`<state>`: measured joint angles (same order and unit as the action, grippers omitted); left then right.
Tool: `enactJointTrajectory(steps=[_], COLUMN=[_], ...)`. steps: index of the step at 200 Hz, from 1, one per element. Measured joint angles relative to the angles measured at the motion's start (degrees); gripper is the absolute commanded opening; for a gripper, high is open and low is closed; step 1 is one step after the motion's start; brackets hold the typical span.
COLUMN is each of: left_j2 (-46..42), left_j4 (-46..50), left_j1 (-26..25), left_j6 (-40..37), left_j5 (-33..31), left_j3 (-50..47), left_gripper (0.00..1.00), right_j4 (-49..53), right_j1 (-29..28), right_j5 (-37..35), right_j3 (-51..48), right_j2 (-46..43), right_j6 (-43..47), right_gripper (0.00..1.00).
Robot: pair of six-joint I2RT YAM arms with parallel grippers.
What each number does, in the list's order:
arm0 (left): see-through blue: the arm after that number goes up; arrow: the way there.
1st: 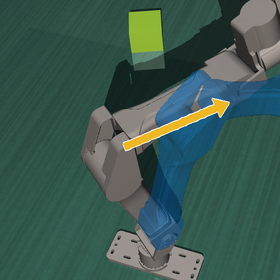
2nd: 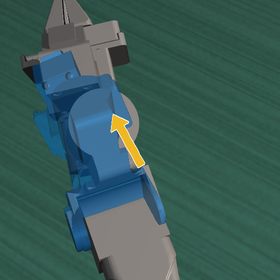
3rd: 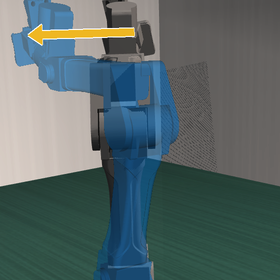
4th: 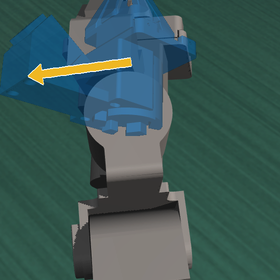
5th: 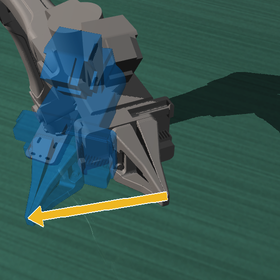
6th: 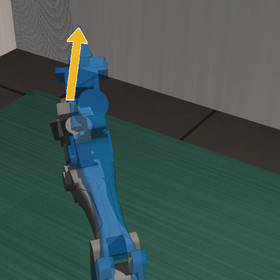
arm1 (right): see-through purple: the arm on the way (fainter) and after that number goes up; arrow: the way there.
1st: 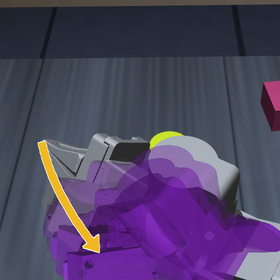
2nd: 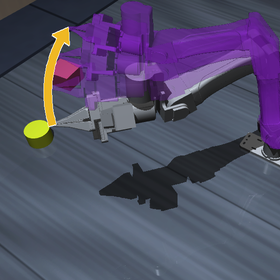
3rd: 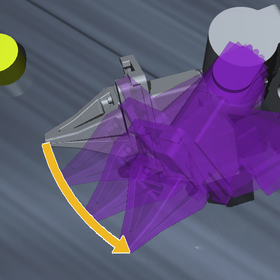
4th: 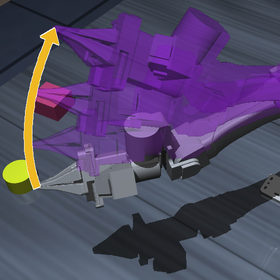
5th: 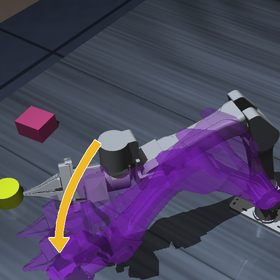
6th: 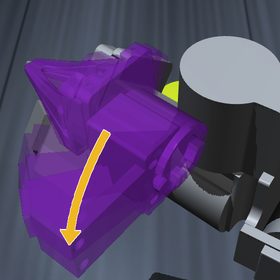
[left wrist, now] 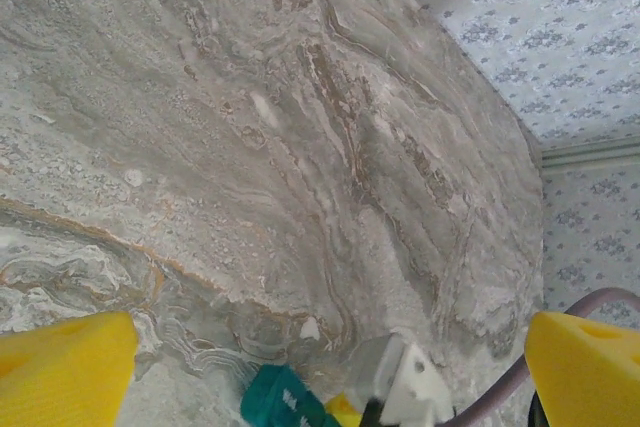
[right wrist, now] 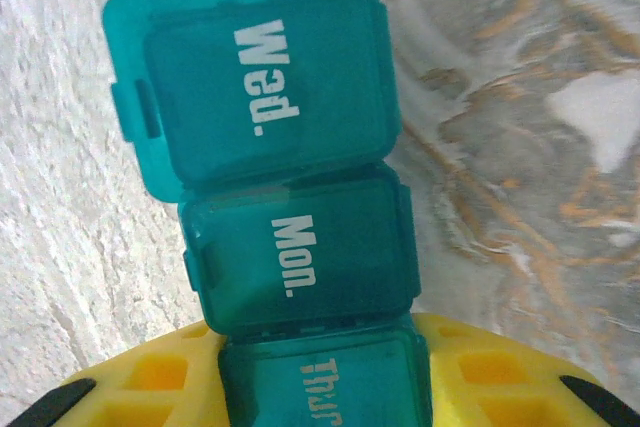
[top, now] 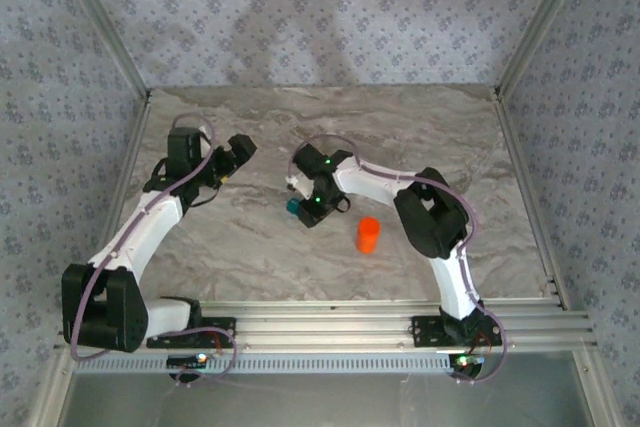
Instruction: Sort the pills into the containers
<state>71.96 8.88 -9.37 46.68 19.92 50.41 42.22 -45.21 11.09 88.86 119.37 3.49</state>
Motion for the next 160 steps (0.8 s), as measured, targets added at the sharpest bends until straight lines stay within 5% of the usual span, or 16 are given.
enactJointTrajectory(steps=[61, 160], left_j2=[-0.37, -0.28], left_j4=[0.02, -0.02], left_j1=[0.00, 0.00], left_j6=[-0.20, -0.24], left_j5=[0.00, 0.22], left_j3=[-0.85, -0.85], left_gripper=[0.99, 0.99], right_j4=[1.84, 5.64], right_j1=[-1.16, 2.03], right_j5=[-4.07, -12.90], right_j3=[0.00, 2.16], right_j2=[0.74, 0.72], right_j6=[3.78, 2.86], right_gripper=[0.55, 0.59])
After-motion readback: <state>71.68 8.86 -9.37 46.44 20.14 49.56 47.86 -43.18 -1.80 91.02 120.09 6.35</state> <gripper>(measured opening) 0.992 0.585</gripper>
